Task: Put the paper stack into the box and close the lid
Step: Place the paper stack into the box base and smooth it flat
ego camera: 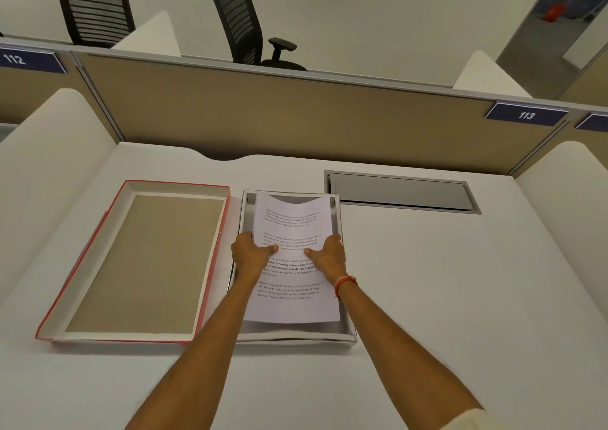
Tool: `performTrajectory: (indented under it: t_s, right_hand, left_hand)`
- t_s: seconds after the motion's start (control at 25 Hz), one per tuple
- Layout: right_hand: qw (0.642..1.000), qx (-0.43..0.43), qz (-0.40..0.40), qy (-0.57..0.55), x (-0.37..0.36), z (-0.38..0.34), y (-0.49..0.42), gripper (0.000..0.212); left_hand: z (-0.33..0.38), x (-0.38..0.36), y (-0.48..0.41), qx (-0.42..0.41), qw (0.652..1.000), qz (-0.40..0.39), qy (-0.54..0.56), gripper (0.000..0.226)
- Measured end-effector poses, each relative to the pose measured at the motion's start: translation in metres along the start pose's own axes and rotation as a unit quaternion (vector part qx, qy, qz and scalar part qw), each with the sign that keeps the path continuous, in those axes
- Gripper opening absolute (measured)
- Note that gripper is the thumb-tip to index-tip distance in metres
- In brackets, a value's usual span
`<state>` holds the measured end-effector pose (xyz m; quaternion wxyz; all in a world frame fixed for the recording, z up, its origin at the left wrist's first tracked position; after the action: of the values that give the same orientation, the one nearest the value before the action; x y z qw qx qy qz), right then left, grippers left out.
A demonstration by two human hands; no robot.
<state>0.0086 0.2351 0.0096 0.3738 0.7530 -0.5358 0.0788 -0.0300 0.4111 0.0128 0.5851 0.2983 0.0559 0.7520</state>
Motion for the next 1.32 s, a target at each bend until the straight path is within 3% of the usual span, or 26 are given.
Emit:
performTrajectory:
  t_s: [0.64, 1.32]
  right_hand:
    - [0.999, -0.007, -0.005, 0.036, -0.005, 0.005, -0.008, 0.047]
    - [1.0, -0.03, -0.006, -0.006, -0.003, 0.014, -0.004, 0.037]
  left_hand:
    - [-0.007, -0.004, -0.007, 0.0, 1.0, -0.005, -0.005, 0.04]
    - [-0.018, -0.007, -0.002, -0.029, 0.999, 0.006, -0.017, 0.055]
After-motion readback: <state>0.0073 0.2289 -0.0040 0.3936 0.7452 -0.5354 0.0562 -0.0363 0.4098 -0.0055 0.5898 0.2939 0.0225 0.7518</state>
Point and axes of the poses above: each hand's wrist, its own y-axis away from the middle knuckle, its own x-axis out of the back of the hand, z = x × y, the point moved 2 cm from there along -y, towards the middle knuckle, and after that the axes turned 15 degrees about -z, right-handed, at the moved point
